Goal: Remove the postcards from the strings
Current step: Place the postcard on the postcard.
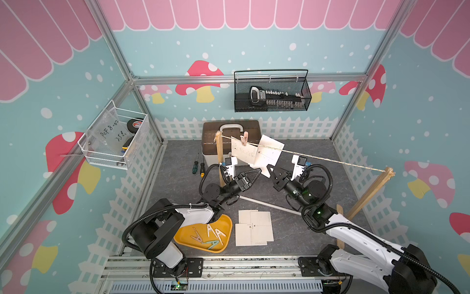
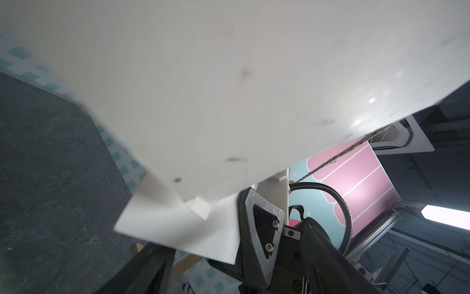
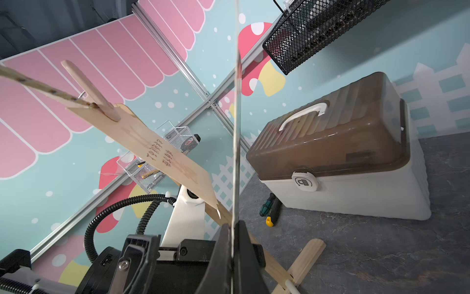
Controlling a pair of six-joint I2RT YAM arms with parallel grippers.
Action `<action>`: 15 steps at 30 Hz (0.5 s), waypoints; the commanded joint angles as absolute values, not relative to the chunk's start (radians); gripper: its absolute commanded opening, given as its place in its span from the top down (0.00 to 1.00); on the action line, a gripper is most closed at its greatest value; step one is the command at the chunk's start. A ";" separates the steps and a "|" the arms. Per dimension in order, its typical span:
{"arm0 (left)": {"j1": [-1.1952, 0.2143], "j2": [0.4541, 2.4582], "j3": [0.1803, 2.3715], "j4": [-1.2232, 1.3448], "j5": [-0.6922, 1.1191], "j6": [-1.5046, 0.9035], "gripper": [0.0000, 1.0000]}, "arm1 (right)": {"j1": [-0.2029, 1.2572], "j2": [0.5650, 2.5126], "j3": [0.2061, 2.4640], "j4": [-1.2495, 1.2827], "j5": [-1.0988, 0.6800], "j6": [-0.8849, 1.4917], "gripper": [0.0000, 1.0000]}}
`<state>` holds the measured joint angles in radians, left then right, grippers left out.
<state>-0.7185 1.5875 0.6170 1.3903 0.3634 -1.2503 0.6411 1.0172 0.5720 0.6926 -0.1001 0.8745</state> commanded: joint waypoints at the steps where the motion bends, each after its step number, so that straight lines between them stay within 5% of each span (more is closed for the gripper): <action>1: -0.721 1.577 0.578 1.419 0.368 -1.258 0.14 | 0.634 0.986 0.601 0.672 -0.079 0.862 1.00; 15: -0.691 1.526 0.435 1.347 0.411 -1.170 0.09 | 0.634 0.839 0.551 0.470 -0.058 0.873 1.00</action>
<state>-0.7029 1.5570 0.4576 1.3678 0.3809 -1.2163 0.6411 0.8730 0.5705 0.5381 -0.0681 0.8661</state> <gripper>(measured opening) 0.905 0.048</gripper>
